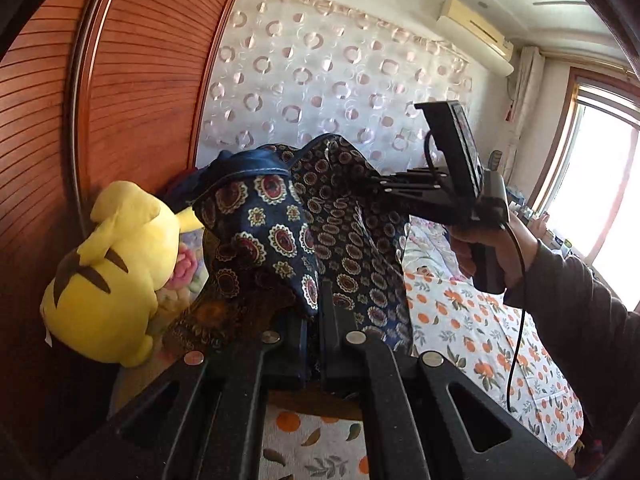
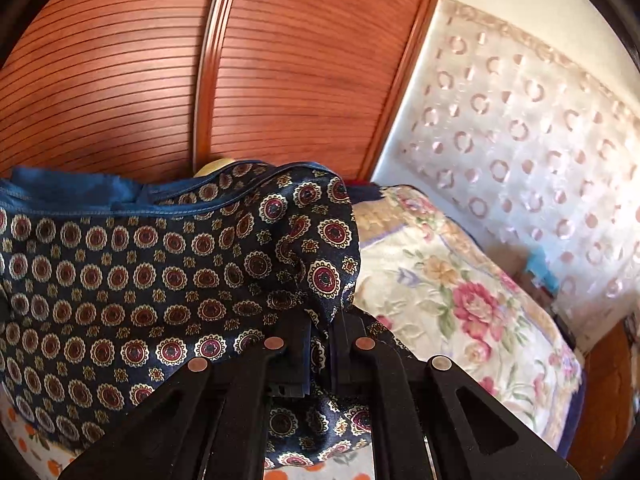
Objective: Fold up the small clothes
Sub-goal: 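Carry the bundle with both tools toward the yellow plush toy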
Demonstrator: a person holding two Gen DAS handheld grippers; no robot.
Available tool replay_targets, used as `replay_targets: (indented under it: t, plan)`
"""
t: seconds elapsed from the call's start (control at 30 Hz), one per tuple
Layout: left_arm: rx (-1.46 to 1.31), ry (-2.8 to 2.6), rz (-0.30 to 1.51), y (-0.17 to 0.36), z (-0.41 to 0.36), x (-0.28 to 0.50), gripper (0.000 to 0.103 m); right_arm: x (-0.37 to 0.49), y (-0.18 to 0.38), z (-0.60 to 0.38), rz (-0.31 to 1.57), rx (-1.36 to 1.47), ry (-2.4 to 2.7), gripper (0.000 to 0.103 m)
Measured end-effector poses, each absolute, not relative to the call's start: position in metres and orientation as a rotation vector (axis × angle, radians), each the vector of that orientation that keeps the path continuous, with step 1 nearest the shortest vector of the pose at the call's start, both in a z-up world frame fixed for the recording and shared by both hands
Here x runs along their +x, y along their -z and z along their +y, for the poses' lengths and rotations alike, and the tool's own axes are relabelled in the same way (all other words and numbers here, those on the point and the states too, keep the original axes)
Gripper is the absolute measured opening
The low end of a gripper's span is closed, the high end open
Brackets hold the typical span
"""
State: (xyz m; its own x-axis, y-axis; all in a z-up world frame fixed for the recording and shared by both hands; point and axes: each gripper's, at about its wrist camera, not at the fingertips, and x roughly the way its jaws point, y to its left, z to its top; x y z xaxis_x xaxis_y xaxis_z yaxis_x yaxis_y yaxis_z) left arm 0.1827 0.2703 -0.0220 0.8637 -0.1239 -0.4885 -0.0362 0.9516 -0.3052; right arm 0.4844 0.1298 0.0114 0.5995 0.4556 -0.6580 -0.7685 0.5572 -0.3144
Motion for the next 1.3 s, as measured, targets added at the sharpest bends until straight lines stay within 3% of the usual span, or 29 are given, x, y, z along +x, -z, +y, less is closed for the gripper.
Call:
replay_targets:
  t: [0.2, 0.43, 0.5, 0.77, 0.87, 0.9, 0.93, 1.1, 1.2, 1.3]
  plan:
    - [-0.298, 0.028, 0.550, 0.030, 0.267, 0.181, 0.005, 0.503, -0.010, 0.146, 0.590, -0.579, -0.768, 0.009]
    - [-0.317, 0.021, 0.570, 0.035, 0.266, 0.183, 0.005, 0.481, -0.037, 0.134, 0.435, -0.416, -0.710, 0.049]
    - [-0.317, 0.015, 0.570, 0.035, 0.266, 0.182, 0.005, 0.470, -0.039, 0.134, 0.417, -0.394, -0.769, 0.055]
    - [-0.315, -0.029, 0.597, 0.045, 0.270, 0.179, 0.005, 0.483, 0.022, 0.168, 0.664, -0.459, -0.909, 0.057]
    - [-0.326, -0.039, 0.586, 0.040, 0.274, 0.170, 0.005, 0.478, 0.037, 0.177, 0.639, -0.486, -0.898, 0.057]
    - [-0.328, -0.044, 0.573, 0.034, 0.276, 0.167, 0.012, 0.477, 0.036, 0.177, 0.628, -0.478, -0.897, 0.057]
    - [-0.323, -0.055, 0.554, 0.030, 0.278, 0.165, 0.027, 0.476, 0.035, 0.177, 0.632, -0.471, -0.896, 0.057]
    - [-0.296, -0.071, 0.457, -0.002, 0.282, 0.167, 0.076, 0.474, 0.034, 0.176, 0.636, -0.474, -0.888, 0.057]
    - [-0.279, -0.067, 0.434, -0.010, 0.280, 0.178, 0.078, 0.469, 0.027, 0.168, 0.643, -0.461, -0.905, 0.057]
    - [-0.228, -0.103, 0.535, 0.008, 0.276, 0.202, 0.078, 0.478, 0.023, 0.152, 0.641, -0.405, -0.927, 0.058]
